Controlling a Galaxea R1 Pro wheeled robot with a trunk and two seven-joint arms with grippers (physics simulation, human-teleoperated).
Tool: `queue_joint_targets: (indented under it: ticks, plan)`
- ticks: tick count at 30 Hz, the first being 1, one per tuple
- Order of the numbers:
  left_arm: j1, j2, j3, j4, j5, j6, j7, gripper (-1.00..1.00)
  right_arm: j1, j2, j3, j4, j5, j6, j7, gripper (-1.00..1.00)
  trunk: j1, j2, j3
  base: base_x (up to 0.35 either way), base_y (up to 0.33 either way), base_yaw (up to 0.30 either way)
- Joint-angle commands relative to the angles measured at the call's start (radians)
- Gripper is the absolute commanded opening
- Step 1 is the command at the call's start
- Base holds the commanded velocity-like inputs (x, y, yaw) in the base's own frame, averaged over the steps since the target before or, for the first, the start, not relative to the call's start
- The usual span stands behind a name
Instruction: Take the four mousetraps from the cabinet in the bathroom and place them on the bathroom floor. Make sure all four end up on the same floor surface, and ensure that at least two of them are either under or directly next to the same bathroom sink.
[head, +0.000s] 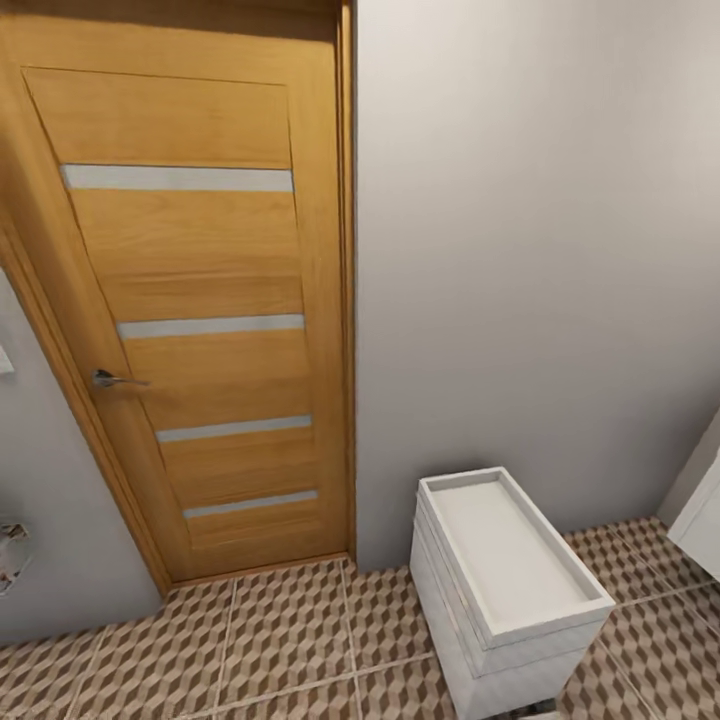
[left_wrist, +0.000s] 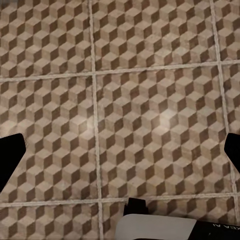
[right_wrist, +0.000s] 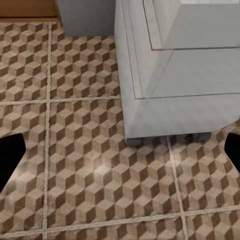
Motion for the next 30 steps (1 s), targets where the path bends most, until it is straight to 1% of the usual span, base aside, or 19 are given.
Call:
queue_joint_targets:
  ticks: [1, 30]
  plan:
    - [-0.001, 0.000, -0.008, 0.000, 0.006, -0.002, 0.003, 1.00, -0.001, 0.000, 0.009, 0.000, -0.010, -0.003, 0.000, 1.00, 0.001, -0.002, -0.002, 0.000, 0.000, 0.239]
    - [-0.001, 0.000, -0.008, 0.000, 0.006, -0.002, 0.003, 1.00, -0.001, 0.000, 0.008, 0.000, -0.010, -0.003, 0.000, 1.00, 0.001, -0.002, -0.002, 0.000, 0.000, 0.239]
